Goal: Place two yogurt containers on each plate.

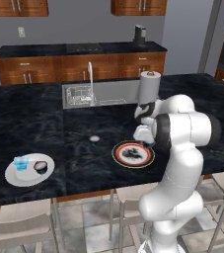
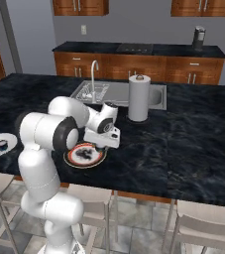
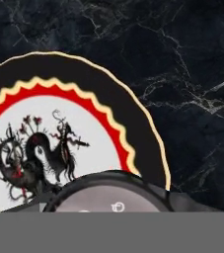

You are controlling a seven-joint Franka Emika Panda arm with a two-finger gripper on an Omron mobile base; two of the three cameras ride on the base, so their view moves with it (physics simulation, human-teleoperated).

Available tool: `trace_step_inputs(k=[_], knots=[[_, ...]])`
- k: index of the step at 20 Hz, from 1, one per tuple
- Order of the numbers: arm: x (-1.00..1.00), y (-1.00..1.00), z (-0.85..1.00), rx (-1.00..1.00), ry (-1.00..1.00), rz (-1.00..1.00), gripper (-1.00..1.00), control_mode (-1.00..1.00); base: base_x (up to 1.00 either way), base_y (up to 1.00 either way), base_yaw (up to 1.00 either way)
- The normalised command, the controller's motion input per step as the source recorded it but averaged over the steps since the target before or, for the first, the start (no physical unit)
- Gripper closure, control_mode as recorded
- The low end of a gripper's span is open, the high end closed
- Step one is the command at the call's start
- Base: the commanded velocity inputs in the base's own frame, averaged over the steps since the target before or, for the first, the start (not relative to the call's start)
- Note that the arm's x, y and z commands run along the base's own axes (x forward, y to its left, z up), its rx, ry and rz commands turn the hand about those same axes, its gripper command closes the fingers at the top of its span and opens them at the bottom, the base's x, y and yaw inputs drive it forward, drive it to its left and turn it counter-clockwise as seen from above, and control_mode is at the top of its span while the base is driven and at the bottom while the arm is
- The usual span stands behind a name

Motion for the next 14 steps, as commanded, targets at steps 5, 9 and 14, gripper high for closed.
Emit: trace_step_inputs(k=[5, 9, 14], knots=[[0.26, 0.3, -0.13, -0.04, 0.01, -0.21, 1.0, -1.0, 0.0, 0.0, 0.0], [0.08, 0.32, -0.06, -0.01, 0.11, -0.18, -1.0, -1.0, 0.0, 0.0, 0.0], [0.01, 0.1, 0.02, -0.01, 0.05, -0.15, -1.0, -1.0, 0.0, 0.0, 0.0]])
